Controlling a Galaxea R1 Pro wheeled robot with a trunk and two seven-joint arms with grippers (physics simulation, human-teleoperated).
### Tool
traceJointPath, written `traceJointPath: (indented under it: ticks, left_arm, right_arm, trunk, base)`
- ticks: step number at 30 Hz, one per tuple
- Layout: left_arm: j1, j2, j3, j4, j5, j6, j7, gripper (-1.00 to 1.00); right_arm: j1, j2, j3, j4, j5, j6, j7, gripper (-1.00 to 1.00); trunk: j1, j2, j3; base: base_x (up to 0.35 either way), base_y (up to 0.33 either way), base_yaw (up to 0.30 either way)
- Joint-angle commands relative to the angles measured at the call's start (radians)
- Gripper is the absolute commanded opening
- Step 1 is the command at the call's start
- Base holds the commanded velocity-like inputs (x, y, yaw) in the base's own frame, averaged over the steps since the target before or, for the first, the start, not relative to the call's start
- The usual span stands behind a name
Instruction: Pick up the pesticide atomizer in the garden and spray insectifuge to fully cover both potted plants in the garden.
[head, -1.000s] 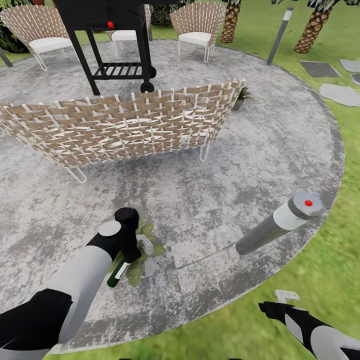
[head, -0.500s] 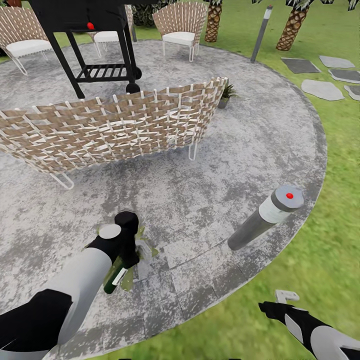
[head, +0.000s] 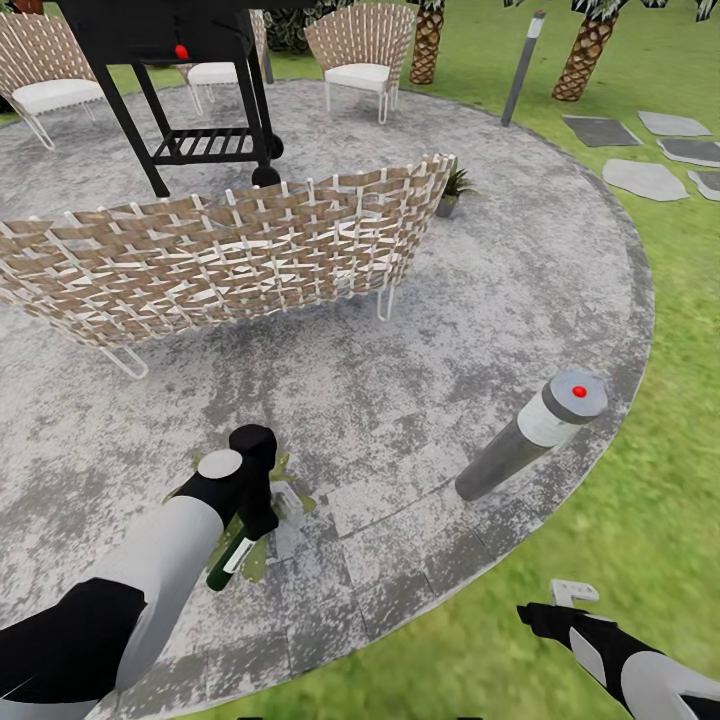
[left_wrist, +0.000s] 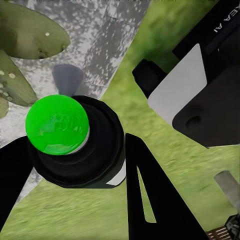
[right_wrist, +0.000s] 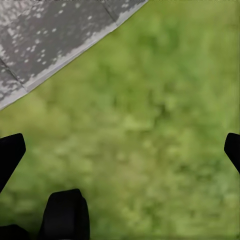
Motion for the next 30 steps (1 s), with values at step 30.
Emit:
traceJointPath:
  ticks: [30]
  left_arm:
    - [0.05,-0.008,-0.004,-0.04,-0.007,0.012,-0.001,-1.0]
  right_arm:
    - [0.013,0.001,-0.008,0.0,-0.001,0.0,0.004,1.0]
  trunk:
    - [0.0,0.0,-0.001]
  base:
    - [0.0,0.0,0.0]
